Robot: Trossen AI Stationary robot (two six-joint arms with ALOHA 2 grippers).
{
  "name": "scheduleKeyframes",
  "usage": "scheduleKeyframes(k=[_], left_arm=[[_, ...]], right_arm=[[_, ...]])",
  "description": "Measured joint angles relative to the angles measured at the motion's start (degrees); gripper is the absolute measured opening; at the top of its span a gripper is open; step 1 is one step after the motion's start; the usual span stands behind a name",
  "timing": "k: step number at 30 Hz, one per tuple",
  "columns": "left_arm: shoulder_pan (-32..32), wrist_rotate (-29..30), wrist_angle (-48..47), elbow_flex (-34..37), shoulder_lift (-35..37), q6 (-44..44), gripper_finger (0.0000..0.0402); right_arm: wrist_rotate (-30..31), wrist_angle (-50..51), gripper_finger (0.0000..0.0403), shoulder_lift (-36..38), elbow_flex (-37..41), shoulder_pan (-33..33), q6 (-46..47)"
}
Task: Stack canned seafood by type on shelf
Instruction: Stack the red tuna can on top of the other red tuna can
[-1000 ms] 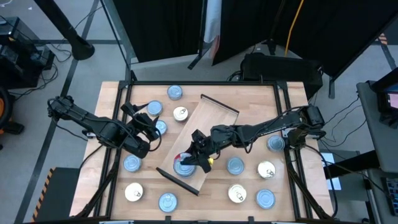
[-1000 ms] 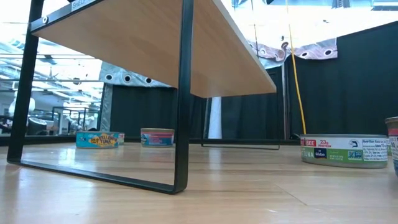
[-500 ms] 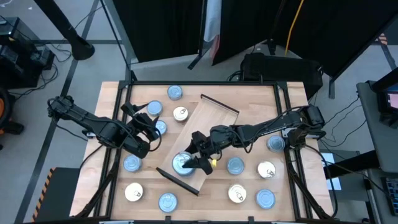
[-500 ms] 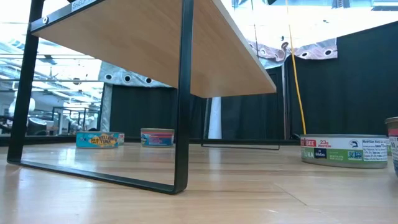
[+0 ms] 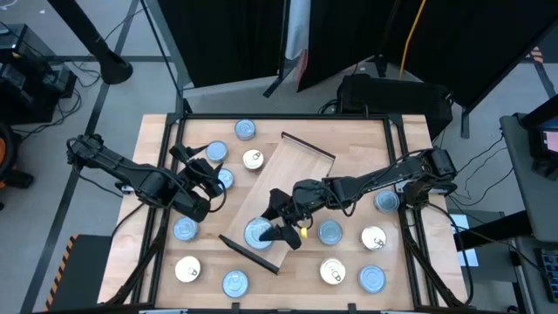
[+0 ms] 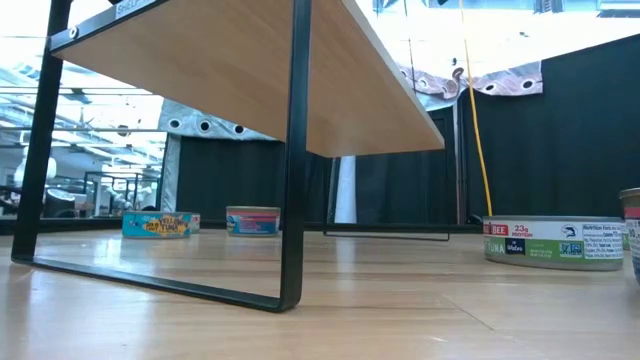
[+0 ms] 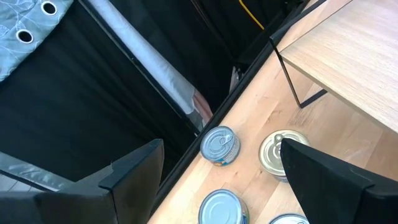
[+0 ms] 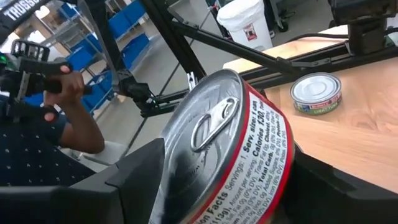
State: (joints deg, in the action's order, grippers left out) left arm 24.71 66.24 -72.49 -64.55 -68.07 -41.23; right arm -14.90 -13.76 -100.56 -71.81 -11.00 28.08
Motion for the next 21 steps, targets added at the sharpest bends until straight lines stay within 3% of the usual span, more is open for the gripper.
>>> scheduleKeyframes(k=[13,21], left_arm=[[0.0,0.0,0.0,0.0,0.0,0.0,0.0322],[0.0,0.0,0.0,0.0,0.0,0.0,0.0322]], right_arm=[[1.9,3.2,0.0279,1.3,0.0,0.0,-8.1],[3.4,4.7,0.0308,2.3,0.1,0.0,-9.3]])
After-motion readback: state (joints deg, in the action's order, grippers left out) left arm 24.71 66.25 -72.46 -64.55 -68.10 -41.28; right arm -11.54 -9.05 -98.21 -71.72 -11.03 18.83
